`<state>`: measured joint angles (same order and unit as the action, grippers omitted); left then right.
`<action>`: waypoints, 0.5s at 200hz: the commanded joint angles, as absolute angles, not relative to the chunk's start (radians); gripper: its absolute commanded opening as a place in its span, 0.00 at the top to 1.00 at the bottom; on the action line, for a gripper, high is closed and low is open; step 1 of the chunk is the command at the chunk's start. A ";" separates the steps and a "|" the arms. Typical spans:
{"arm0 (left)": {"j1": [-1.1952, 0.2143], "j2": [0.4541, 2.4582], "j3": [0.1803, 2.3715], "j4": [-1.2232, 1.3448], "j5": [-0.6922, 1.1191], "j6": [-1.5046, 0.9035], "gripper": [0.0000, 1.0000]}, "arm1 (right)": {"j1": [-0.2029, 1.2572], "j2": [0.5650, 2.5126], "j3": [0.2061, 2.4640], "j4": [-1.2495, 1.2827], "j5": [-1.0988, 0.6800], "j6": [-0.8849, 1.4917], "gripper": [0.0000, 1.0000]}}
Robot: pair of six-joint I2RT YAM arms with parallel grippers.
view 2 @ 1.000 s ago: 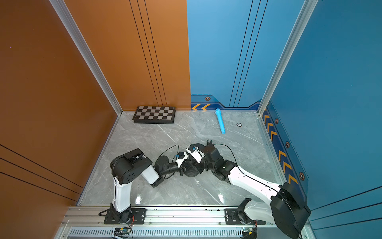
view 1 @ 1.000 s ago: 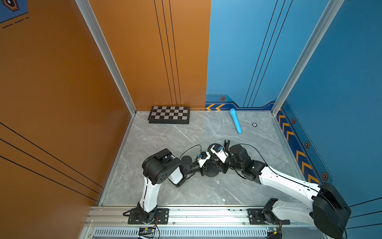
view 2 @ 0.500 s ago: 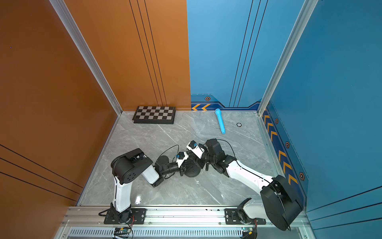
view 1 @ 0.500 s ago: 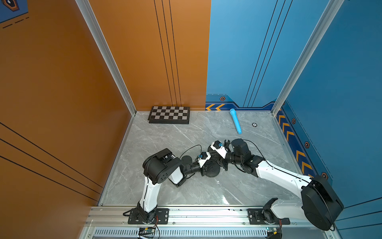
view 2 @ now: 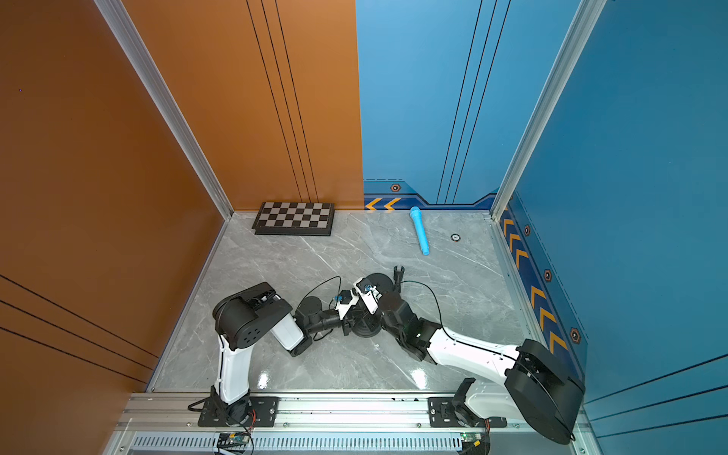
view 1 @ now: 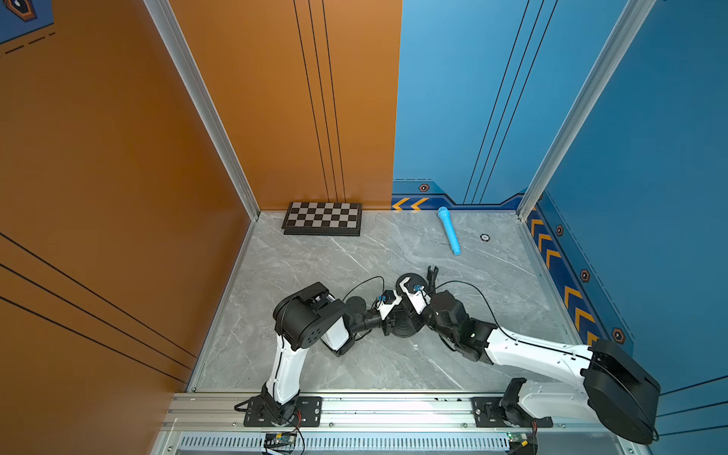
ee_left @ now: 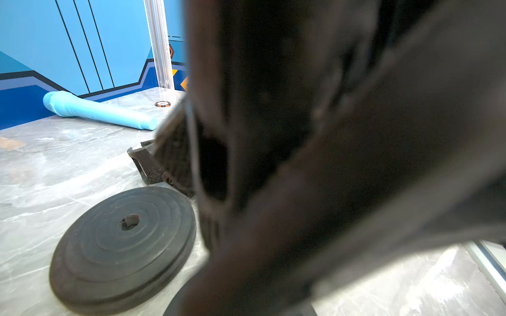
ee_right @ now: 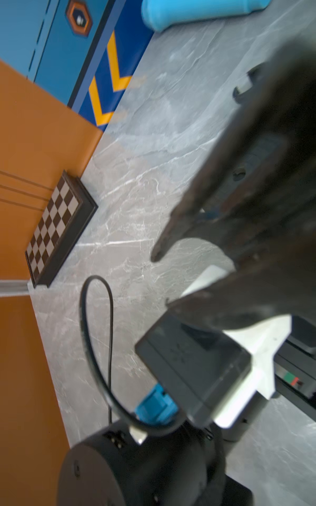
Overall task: Assemble a microphone stand
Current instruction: Screw the microphone stand pole into the microphone stand base.
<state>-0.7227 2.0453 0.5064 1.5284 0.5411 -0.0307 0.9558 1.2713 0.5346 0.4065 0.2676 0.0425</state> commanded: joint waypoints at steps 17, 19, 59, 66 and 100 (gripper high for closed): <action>-0.743 2.088 0.506 1.411 0.554 -0.078 0.81 | 1.120 1.421 0.537 0.393 0.861 0.299 1.00; -0.743 2.088 0.506 1.412 0.554 -0.079 0.81 | 1.120 1.426 0.541 0.392 0.856 0.303 1.00; -0.744 2.085 0.499 1.412 0.545 -0.076 0.81 | 1.093 1.391 0.567 0.355 0.685 0.265 0.95; -0.744 2.086 0.499 1.411 0.545 -0.076 0.81 | 1.086 1.363 0.564 0.339 0.658 0.246 0.88; -0.744 2.089 0.496 1.411 0.553 -0.073 0.81 | 0.994 1.181 0.532 0.262 0.344 0.078 0.57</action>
